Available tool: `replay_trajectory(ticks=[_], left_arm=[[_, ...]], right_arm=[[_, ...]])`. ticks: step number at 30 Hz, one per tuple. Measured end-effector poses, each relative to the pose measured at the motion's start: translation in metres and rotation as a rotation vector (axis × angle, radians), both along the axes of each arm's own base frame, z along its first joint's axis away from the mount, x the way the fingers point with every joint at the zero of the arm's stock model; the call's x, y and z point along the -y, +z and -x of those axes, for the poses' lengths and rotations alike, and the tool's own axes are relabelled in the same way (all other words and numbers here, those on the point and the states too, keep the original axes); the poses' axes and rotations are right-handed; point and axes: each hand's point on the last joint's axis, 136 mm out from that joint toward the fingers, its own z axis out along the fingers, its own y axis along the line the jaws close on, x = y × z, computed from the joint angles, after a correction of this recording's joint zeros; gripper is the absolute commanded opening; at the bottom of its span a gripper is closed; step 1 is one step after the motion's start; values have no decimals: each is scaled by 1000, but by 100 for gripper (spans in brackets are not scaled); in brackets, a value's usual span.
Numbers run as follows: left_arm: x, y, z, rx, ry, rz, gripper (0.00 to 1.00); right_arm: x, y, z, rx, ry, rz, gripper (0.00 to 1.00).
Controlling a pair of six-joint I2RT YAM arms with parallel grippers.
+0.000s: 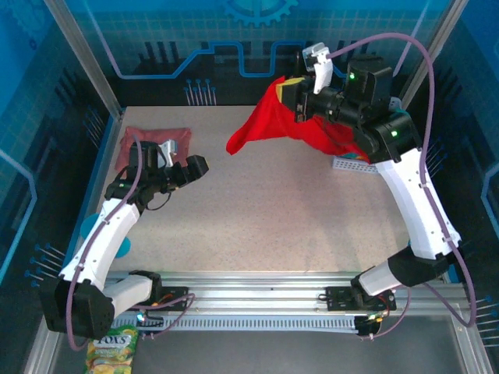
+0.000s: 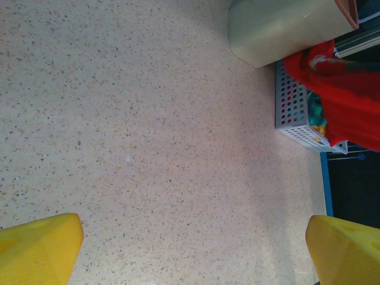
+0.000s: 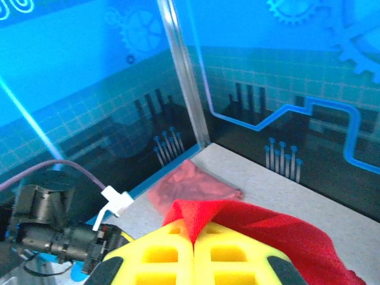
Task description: Fold and stack the t-shirts
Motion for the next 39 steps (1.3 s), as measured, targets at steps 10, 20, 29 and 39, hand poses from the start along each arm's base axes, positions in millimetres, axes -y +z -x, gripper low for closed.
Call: replay_trajectory(ticks=[10,20,29,39], left_arm=[[-5,6,2,17,24,4,97],[-4,-22,-7,-66,35,11,93],[22,-38,-17,-108,-26,-30,92],[39,-56,-18,-143,-66,-56,91]], right_arm=[[-5,-87,-15,-208,28,24,0],[-16,-261,43,-594,121,148,29],[50,-312,33,-670,-135,221,100],[166,-419,-32,-924,-753,293,98]])
